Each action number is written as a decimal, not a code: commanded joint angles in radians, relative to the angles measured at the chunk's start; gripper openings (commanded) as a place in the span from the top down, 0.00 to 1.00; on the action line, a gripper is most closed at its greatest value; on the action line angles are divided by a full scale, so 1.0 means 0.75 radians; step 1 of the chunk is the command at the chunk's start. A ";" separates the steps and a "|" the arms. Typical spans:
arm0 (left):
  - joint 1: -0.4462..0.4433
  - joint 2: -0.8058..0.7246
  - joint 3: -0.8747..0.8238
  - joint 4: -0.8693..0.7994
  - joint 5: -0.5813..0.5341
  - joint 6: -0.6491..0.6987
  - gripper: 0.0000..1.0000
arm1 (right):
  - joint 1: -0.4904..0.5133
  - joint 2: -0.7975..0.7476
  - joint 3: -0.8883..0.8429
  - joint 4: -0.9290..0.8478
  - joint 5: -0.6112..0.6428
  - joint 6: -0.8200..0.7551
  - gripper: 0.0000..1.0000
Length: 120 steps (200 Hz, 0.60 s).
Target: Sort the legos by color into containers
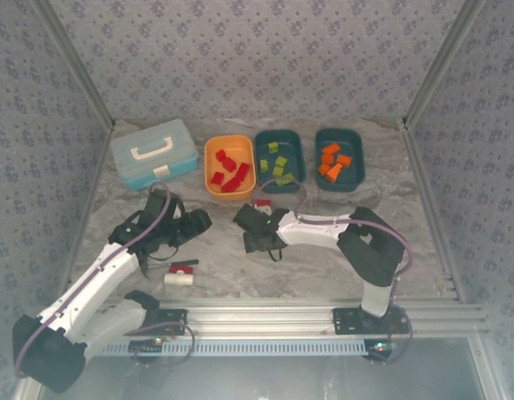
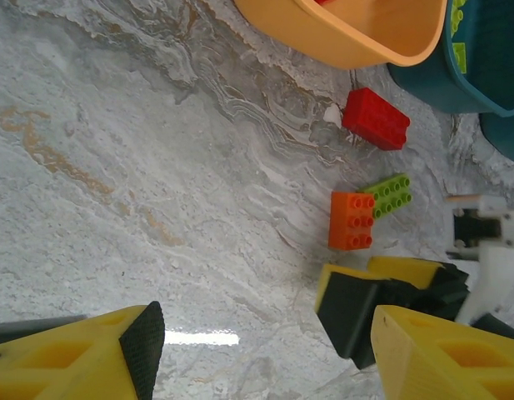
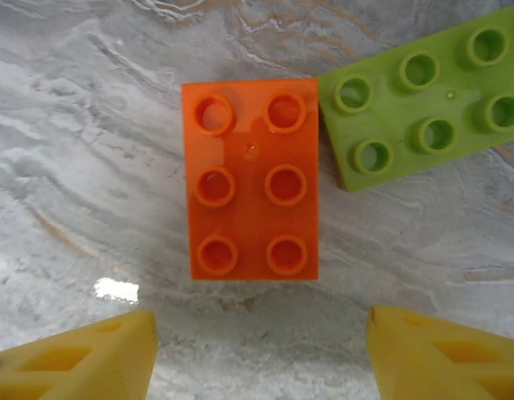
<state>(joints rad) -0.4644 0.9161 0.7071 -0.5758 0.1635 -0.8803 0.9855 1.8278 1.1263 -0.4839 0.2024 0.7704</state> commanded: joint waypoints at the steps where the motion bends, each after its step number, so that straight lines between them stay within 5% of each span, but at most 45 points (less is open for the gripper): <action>1: 0.006 -0.019 -0.018 0.019 0.038 0.013 0.31 | -0.029 0.055 0.076 0.006 0.028 -0.008 0.33; 120: -0.004 0.001 -0.059 0.073 0.061 0.002 0.31 | -0.049 0.150 0.226 -0.026 0.029 -0.095 0.73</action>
<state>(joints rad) -0.4648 0.9180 0.6712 -0.5400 0.1940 -0.8810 0.9382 1.9373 1.2732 -0.4671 0.2031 0.7067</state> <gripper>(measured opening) 0.687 0.301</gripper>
